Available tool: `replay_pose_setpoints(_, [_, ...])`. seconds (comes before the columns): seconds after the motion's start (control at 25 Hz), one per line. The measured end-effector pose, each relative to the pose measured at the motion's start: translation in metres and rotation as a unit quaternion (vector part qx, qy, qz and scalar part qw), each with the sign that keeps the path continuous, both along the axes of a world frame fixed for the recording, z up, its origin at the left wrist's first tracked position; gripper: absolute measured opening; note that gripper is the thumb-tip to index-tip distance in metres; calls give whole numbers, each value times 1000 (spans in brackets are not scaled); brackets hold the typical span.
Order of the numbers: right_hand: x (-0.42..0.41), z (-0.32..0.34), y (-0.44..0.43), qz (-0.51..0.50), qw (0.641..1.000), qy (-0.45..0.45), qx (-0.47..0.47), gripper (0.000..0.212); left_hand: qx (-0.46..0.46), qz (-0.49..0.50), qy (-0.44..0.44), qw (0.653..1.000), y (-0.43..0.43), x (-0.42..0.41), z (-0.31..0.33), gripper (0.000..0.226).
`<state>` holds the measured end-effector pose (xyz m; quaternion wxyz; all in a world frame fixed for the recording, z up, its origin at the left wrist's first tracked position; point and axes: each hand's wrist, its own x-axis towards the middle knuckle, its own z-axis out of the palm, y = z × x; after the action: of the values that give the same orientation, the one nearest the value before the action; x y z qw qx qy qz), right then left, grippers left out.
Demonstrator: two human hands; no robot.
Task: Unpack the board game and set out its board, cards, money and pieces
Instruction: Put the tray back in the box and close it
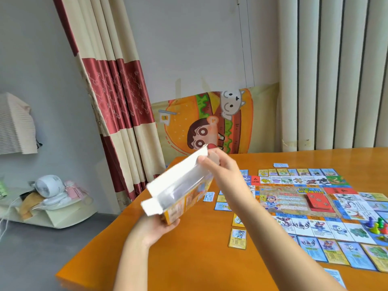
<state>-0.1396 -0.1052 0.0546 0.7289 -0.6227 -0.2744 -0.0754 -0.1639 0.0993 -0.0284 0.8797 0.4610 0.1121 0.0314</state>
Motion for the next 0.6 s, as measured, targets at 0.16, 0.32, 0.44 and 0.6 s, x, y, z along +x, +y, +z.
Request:
replay_pose_setpoints(0.16, [11,4,15,14,994,106,11,16,147,-125,-10,981,22,-23,10,94])
replay_pose_setpoints(0.32, [13,-19,40,-30,985,172,16,24,223,-146,25,964,30,-30,-3,115])
replay_pose_setpoints(0.44, [11,-34,53,-40,978,204,-15,26,208,-109,-7,972,26,-32,-7,106])
replay_pose_setpoints(0.6, [9,-37,60,-20,975,218,-42,19,197,21,-72,978,12,-32,13,65])
